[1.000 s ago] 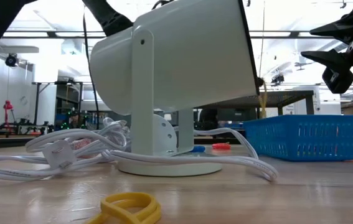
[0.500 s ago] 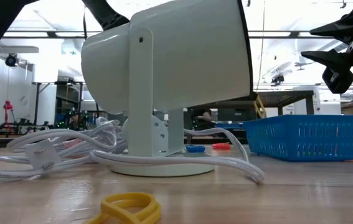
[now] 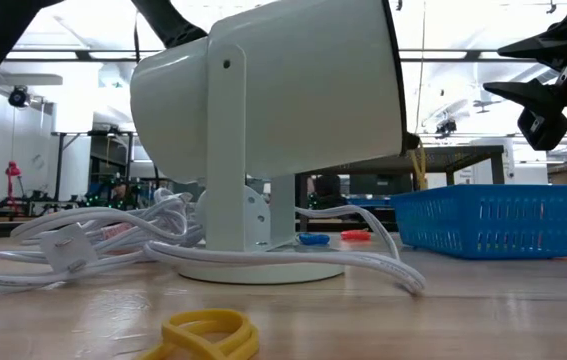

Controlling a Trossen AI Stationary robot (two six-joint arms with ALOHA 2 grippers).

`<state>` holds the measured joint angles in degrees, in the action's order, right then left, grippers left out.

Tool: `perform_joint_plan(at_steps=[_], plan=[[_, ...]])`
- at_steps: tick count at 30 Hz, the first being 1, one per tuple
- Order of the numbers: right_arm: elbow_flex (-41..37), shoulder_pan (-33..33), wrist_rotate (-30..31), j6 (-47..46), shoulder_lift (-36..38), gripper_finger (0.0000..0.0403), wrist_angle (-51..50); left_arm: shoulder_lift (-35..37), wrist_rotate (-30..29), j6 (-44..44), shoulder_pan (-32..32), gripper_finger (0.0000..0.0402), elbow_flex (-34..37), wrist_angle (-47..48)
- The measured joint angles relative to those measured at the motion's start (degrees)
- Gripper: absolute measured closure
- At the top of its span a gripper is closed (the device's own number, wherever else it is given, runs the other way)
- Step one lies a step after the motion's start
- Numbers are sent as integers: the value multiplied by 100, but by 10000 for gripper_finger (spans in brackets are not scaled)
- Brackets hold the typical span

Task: Pick & Place Office Desk Supplies
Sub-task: Put the yellow rubber band into the blue bin

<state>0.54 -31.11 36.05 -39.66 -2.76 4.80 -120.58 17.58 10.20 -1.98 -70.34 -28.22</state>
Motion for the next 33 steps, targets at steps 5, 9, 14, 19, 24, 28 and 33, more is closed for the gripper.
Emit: perform_joint_plan(at_steps=[5,9,14,19,24,28,33], plan=[[2,0,1,0,0,218,-1,-386,-105,-193,-37,399,-589,638],[0,0,2,0,-2,218,0,-705,-105,-192,-37,399,-1235,1173],[1,1,-1,2,2,218,0,-1070,-102,-173,-37,399,-1838,1769],[0,0,0,2,-2,218,0,-1132,-107,-173,-37,399,-1938,1968],[0,0,1,0,-1,218,0,-1103,-154,-173,-37,399,-1994,2288],[0,0,2,0,-2,218,0,-1094,-170,-173,-37,395,-2010,2296],[0,0,1,1,-2,218,0,-1094,-169,-173,-37,375,-2010,2299]])
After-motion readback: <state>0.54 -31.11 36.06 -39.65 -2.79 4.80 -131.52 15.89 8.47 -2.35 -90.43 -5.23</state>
